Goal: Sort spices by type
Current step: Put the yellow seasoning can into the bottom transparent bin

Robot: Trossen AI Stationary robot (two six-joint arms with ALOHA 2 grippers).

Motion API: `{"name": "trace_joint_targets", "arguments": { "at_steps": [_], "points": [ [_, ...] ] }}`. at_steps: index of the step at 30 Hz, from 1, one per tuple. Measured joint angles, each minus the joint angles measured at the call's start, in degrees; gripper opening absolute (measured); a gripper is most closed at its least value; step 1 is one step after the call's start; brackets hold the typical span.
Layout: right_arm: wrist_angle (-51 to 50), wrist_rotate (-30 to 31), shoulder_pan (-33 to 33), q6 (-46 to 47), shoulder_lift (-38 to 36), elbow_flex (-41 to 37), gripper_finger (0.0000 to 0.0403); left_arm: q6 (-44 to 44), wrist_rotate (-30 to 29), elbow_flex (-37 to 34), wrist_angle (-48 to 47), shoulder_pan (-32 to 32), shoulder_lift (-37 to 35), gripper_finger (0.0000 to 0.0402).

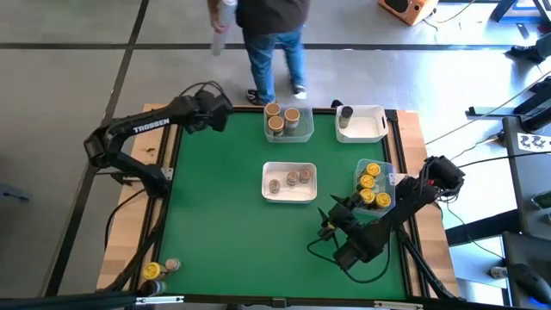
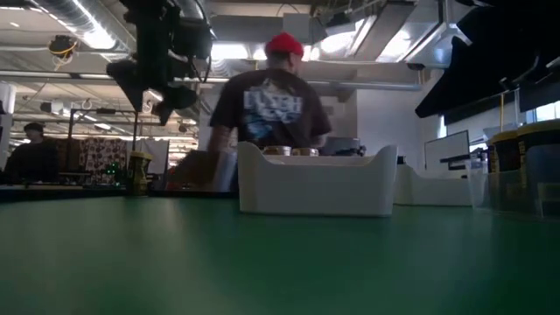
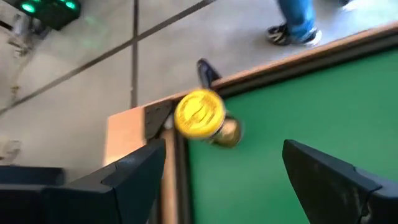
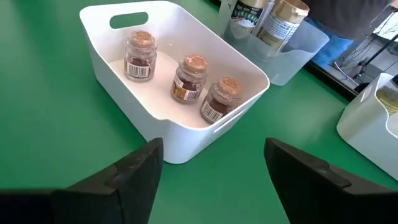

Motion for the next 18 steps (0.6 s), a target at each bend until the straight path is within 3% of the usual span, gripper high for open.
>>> {"name": "trace_joint_targets", "arguments": {
  "at_steps": [4, 18],
  "points": [
    [0.02, 0.25, 0.0, 0.0, 0.0, 0.0, 0.028, 5.37, 1.24, -2.45, 9.35, 4.07, 0.21, 0.0319],
    [0.1, 0.83, 0.11, -1.2, 0.0, 0.0, 0.028, 10.24, 2.18, -10.43, 23.39, 13.37, 0.63, 0.0319]
  ]
}}
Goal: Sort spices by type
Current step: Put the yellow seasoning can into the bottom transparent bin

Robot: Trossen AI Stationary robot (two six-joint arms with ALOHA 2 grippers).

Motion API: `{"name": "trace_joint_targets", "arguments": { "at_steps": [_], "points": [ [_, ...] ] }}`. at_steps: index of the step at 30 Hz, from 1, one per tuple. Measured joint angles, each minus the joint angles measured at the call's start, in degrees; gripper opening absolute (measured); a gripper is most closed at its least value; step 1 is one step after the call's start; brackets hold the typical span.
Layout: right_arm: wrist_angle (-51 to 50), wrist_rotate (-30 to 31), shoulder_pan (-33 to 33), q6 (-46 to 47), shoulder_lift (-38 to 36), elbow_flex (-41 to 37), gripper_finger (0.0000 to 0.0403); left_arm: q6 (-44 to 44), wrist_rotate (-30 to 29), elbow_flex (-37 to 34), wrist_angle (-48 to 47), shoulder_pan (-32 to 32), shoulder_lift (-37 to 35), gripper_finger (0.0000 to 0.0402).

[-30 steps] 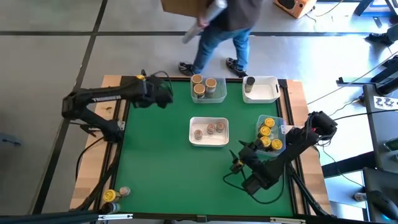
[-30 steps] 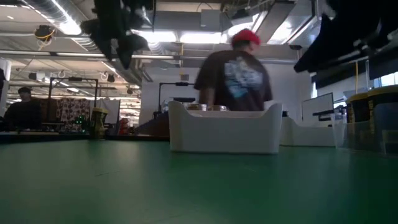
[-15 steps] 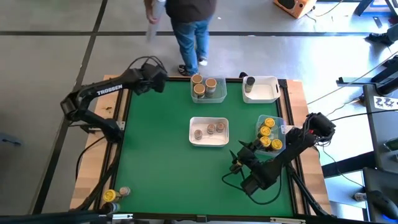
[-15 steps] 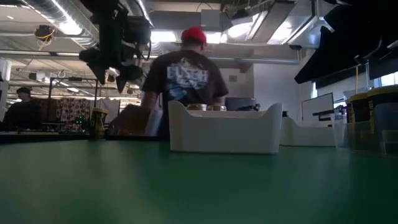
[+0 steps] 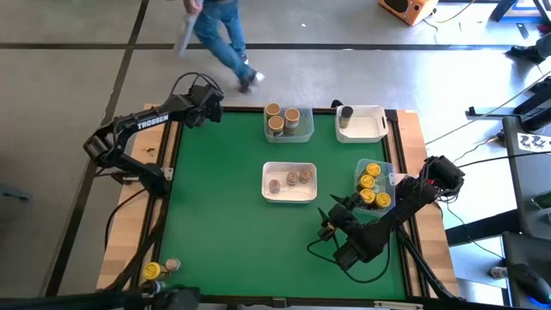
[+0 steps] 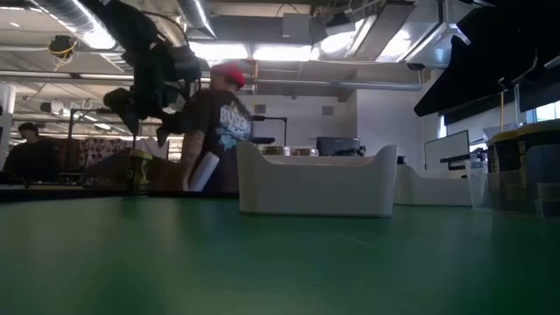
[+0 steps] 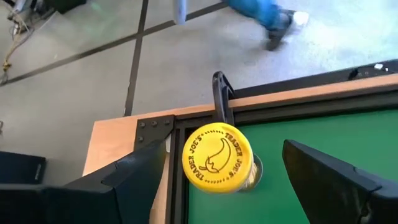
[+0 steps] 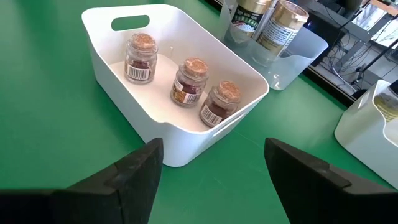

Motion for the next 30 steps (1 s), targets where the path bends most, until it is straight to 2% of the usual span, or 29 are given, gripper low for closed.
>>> {"name": "trace_joint_targets", "arguments": {
  "at_steps": [10, 24, 30],
  "points": [
    [0.01, 0.02, 0.0, -0.04, 0.0, 0.0, 0.028, 0.4, 1.56, -1.62, 2.23, 4.02, 3.28, 0.0319],
    [-0.07, 0.09, 0.0, -0.22, -0.04, 0.0, 0.028, 0.64, 3.82, -1.62, 3.82, 5.92, 9.62, 0.0319],
    [-0.09, 0.15, 0.0, -0.26, -0.04, 0.0, 0.028, 2.09, 3.85, -1.62, 4.63, 6.19, 10.03, 0.0319]
  ]
}}
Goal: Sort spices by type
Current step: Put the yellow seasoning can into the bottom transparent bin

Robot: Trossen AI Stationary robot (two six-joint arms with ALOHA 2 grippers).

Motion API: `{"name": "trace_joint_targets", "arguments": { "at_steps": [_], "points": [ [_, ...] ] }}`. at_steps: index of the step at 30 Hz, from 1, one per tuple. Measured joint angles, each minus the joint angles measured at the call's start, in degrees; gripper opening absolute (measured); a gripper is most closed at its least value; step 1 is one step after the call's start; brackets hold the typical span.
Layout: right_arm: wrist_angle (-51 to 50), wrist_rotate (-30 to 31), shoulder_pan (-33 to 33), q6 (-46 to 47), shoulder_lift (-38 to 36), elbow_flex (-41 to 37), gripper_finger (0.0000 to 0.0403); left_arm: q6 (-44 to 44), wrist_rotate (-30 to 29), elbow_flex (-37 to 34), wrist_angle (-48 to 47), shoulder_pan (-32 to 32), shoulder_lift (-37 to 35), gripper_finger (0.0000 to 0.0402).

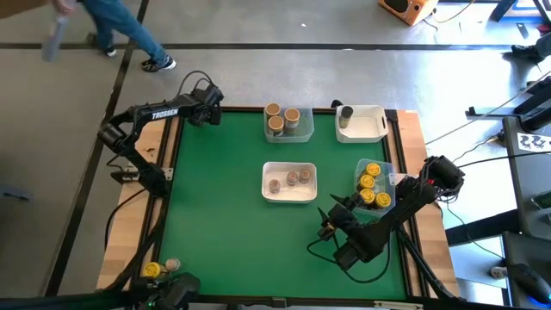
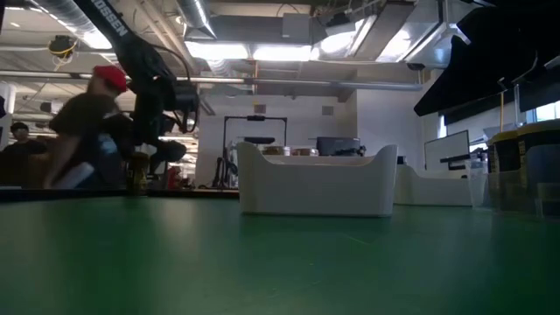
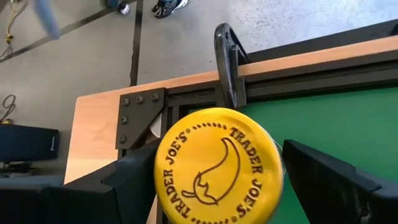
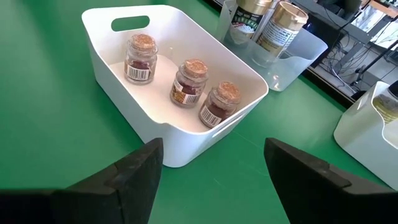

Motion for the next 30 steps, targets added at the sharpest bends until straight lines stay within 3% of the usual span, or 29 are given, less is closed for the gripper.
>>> {"name": "trace_joint_targets", "arguments": {
  "at_steps": [7, 17, 23, 30],
  "points": [
    [-0.04, 0.0, 0.0, -0.02, 0.0, 0.0, 0.028, 0.27, 0.62, 0.0, 0.3, 0.02, 0.0, 0.0311],
    [-0.04, -0.13, 0.0, -0.04, 0.0, 0.0, 0.028, 1.95, 1.2, 0.0, 0.17, -0.15, -0.02, 0.0213],
    [-0.05, -0.13, 0.0, -0.04, 0.0, 0.0, 0.028, 6.18, 1.49, 0.0, -1.51, -3.06, -1.25, 0.0211],
    [0.0, -0.15, 0.0, -0.04, -0.02, 0.0, 0.028, 8.02, 1.33, 0.0, -3.91, -10.42, -9.28, 0.0214]
  ]
}}
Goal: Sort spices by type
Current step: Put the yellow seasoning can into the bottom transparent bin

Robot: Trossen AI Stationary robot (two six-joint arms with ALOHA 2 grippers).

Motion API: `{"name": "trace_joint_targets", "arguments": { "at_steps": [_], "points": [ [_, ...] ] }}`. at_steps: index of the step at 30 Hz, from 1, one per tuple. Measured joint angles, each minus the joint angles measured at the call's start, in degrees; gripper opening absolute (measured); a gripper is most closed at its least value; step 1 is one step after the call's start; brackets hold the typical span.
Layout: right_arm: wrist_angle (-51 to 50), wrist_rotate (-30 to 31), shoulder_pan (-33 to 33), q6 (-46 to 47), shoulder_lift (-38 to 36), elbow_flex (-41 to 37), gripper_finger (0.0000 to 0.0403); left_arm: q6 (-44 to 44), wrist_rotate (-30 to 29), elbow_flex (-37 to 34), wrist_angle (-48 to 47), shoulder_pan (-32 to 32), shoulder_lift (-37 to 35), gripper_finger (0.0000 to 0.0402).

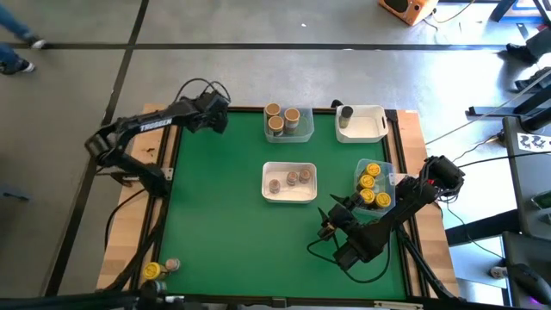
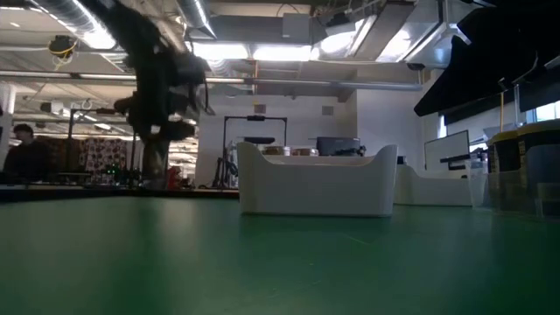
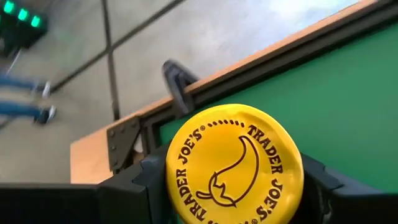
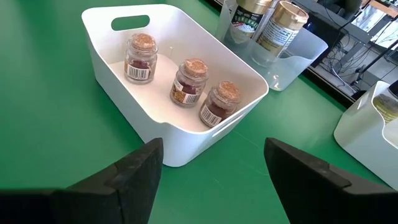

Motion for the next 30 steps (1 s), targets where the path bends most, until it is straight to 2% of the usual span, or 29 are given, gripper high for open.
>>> {"name": "trace_joint_targets", "arguments": {
  "at_steps": [5, 12, 17, 30],
  "points": [
    [0.01, 0.0, 0.0, 0.01, 0.02, 0.0, 0.028, 0.96, 2.33, 0.02, -2.13, -9.12, -7.71, 0.0215],
    [0.34, 0.02, 0.0, 0.02, 0.0, 0.02, 0.028, -0.87, 12.86, 0.02, -1.48, -22.77, -15.44, 0.0221],
    [0.39, 0.02, 0.0, 0.02, 0.0, 0.02, 0.028, 0.01, 17.46, 0.02, 1.46, -32.57, -16.8, 0.0223],
    [0.57, 0.07, 0.0, 0.02, 0.0, 0.02, 0.028, 2.98, 17.75, 0.04, 18.91, -52.3, -14.26, 0.0225]
  ]
}}
